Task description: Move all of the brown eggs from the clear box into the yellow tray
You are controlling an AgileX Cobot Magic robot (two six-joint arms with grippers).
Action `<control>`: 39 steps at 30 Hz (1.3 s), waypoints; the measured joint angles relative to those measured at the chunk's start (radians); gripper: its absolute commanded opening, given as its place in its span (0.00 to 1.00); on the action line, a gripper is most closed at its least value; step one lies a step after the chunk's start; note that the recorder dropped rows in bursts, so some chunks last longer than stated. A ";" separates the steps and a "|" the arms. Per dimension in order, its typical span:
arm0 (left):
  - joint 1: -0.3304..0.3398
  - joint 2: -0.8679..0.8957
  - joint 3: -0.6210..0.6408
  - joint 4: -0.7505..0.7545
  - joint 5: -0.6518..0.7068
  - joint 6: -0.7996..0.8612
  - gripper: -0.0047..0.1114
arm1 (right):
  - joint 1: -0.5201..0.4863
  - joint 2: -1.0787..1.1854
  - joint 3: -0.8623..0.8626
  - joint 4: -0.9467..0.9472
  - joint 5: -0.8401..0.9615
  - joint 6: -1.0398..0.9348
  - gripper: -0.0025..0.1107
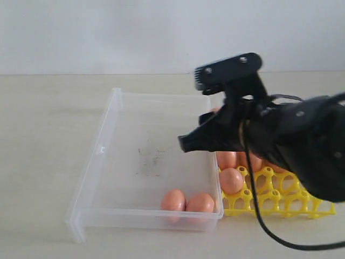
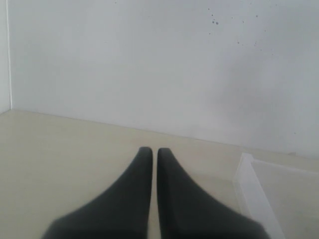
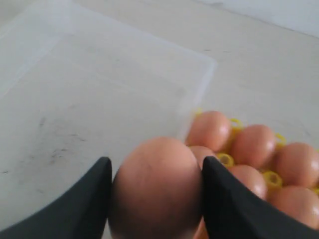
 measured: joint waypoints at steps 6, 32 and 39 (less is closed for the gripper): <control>0.000 0.000 0.000 0.000 0.000 0.000 0.07 | 0.000 -0.117 0.180 -0.056 0.176 0.121 0.02; 0.000 0.000 0.000 0.000 0.000 0.000 0.07 | 0.000 -0.139 0.208 0.007 0.413 -0.370 0.02; 0.000 0.000 0.000 0.000 0.000 0.000 0.07 | 0.000 -0.139 0.009 0.426 0.709 -1.105 0.02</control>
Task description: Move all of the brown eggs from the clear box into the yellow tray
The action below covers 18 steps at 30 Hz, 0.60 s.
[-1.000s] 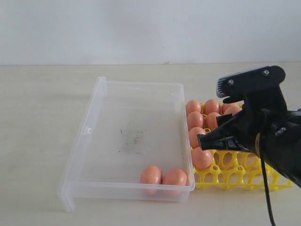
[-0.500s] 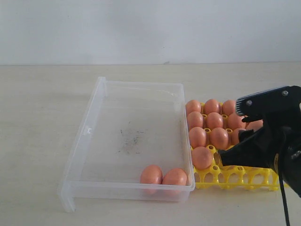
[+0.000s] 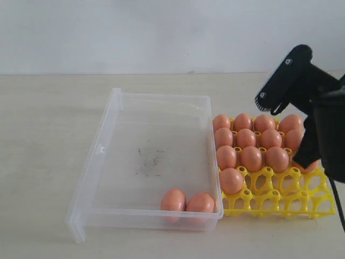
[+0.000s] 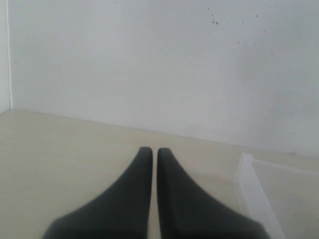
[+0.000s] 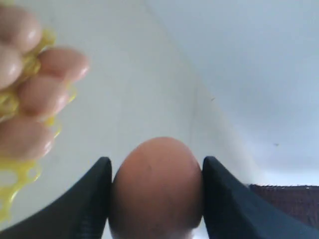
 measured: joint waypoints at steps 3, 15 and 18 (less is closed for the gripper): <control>0.000 0.000 0.000 0.000 0.000 0.000 0.07 | 0.000 0.000 -0.025 0.267 -0.086 -0.231 0.02; 0.000 0.000 0.000 0.000 0.000 0.000 0.07 | -0.083 -0.021 0.143 -0.185 -0.801 0.608 0.02; 0.000 0.000 0.000 0.000 0.000 0.000 0.07 | -0.100 -0.022 0.217 -0.401 -0.725 0.947 0.02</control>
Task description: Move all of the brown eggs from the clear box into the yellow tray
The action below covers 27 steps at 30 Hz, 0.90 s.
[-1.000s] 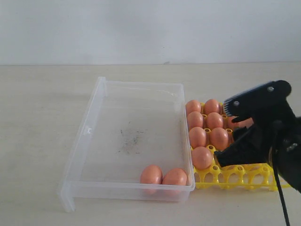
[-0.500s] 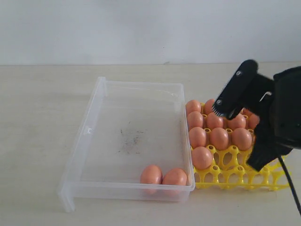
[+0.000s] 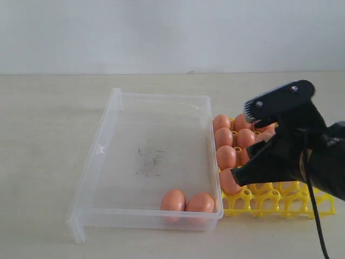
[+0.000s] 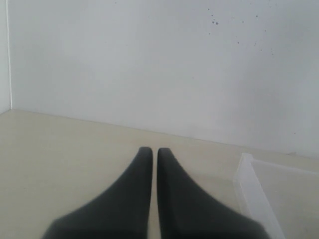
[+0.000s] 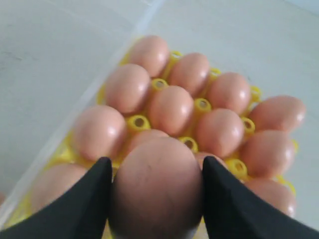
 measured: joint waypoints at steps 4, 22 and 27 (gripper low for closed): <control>0.000 0.000 0.000 0.000 0.000 0.000 0.07 | -0.003 -0.002 0.078 -0.075 0.113 0.169 0.02; 0.000 0.000 0.000 0.000 0.000 0.000 0.07 | -0.008 -0.002 -0.132 0.112 0.529 -0.248 0.02; 0.000 0.000 0.000 0.000 0.000 0.000 0.07 | -0.008 -0.002 -0.237 0.304 0.676 -0.699 0.02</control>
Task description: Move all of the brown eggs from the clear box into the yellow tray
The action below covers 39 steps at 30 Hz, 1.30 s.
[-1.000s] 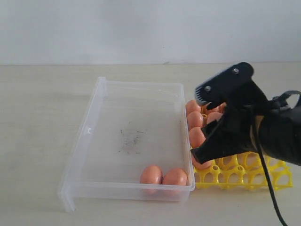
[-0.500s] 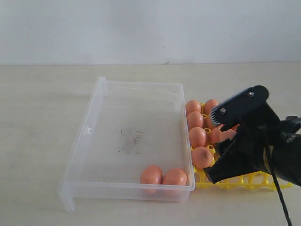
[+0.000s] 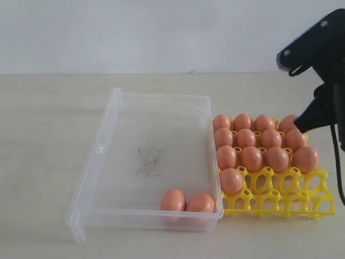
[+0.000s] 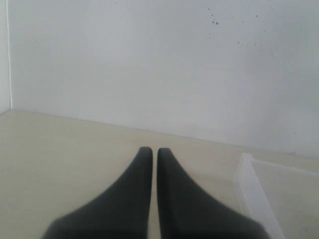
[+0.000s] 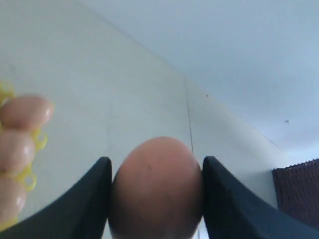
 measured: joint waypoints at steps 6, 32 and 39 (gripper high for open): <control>0.000 0.000 0.000 0.000 0.000 0.000 0.07 | 0.000 0.000 -0.035 0.473 -0.035 -0.773 0.02; 0.000 0.000 0.000 0.000 0.000 0.000 0.07 | -0.347 0.048 0.588 1.155 -1.934 -0.904 0.02; 0.000 0.000 0.000 0.000 0.000 0.000 0.07 | -0.348 0.208 0.597 1.154 -2.036 -0.934 0.02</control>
